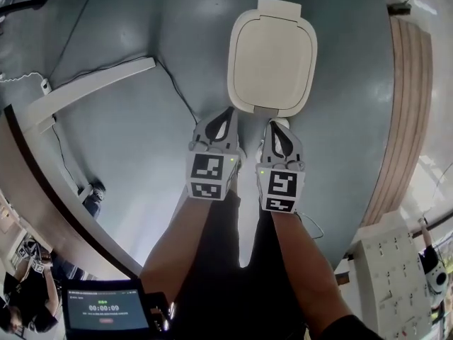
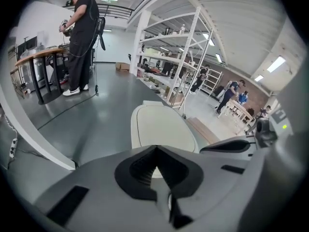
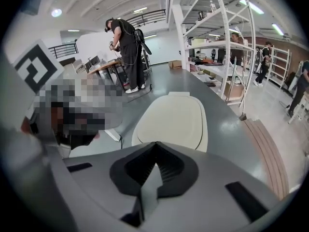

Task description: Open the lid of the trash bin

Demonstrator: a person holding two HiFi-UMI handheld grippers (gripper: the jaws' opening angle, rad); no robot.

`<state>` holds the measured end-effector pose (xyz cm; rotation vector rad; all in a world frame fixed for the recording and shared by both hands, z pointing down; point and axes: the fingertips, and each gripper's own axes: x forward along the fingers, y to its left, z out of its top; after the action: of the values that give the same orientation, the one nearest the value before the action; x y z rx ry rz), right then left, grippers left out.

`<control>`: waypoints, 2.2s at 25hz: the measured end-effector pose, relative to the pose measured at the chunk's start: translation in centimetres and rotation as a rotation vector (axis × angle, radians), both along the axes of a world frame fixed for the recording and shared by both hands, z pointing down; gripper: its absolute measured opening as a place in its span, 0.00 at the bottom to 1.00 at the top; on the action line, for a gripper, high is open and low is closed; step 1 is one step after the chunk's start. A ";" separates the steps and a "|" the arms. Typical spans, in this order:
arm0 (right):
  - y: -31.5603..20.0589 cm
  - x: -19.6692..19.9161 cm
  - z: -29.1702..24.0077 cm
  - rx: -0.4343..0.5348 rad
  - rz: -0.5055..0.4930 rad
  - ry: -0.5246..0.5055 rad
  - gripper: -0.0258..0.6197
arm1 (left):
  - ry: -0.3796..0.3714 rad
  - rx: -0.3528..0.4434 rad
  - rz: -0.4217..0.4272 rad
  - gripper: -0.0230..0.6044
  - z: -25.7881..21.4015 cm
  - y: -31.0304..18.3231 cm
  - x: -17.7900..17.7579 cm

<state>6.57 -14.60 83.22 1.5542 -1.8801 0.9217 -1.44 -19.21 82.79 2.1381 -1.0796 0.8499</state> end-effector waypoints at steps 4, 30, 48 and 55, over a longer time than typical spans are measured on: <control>0.4 0.6 1.9 -0.009 -0.008 0.027 0.04 | 0.002 -0.008 0.014 0.04 2.5 0.8 0.9; 1.0 -0.7 6.6 -0.079 -0.101 0.084 0.04 | 0.032 -0.045 0.042 0.04 4.6 4.7 1.1; 1.2 -0.9 6.8 -0.095 -0.119 0.131 0.04 | 0.014 -0.099 0.036 0.04 5.9 6.1 0.2; 1.0 -1.1 6.5 -0.071 -0.087 0.132 0.04 | 0.015 -0.094 -0.002 0.04 5.6 4.7 -0.7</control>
<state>5.42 -13.58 89.72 1.4429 -1.7887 0.8187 -2.10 -14.47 88.38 2.0619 -1.0141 0.8648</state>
